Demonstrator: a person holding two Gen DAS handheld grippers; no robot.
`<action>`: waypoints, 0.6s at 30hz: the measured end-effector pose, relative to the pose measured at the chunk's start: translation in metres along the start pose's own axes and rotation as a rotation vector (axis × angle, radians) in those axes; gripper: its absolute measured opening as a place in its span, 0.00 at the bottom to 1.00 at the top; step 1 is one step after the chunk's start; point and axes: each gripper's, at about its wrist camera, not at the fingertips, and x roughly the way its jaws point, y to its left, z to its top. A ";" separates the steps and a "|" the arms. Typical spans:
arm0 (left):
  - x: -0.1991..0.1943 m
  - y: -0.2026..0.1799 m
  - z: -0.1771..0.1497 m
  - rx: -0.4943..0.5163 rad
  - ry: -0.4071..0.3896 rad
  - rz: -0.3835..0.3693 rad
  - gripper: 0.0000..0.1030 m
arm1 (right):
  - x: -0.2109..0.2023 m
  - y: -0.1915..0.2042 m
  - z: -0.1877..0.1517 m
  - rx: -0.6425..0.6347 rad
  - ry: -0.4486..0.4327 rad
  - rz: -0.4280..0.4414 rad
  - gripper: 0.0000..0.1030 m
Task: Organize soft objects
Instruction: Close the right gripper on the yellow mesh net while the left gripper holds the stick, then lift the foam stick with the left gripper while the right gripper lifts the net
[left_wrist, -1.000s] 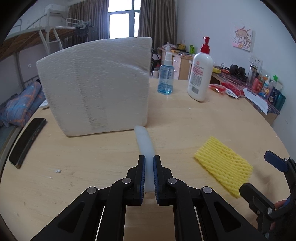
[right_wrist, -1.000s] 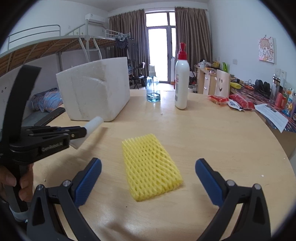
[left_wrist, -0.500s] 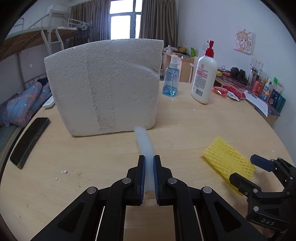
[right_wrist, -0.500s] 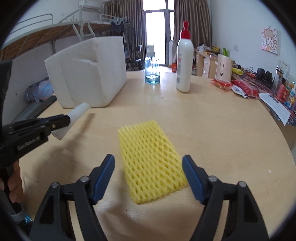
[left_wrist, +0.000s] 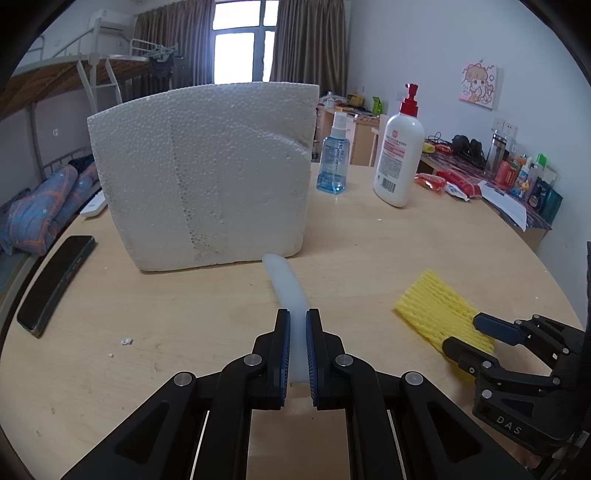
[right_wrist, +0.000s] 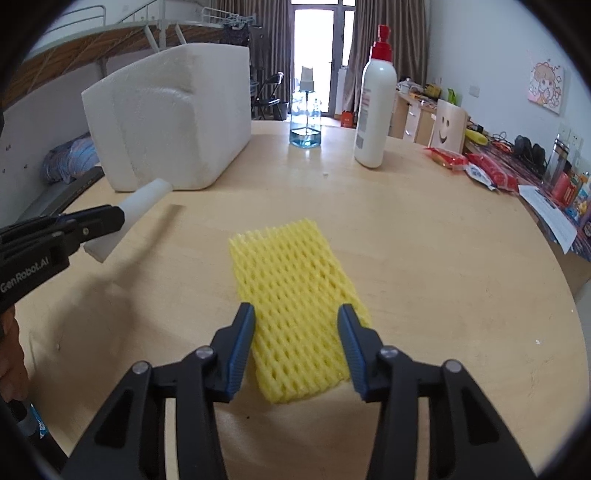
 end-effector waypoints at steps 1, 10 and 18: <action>-0.001 0.000 0.000 0.001 -0.002 -0.001 0.09 | 0.000 0.000 0.000 0.001 0.001 -0.001 0.48; -0.008 0.002 0.000 0.008 -0.020 -0.018 0.09 | -0.008 -0.008 0.000 0.060 -0.047 0.043 0.12; -0.021 0.003 0.004 0.032 -0.049 -0.009 0.09 | -0.035 -0.004 0.003 0.091 -0.162 0.088 0.12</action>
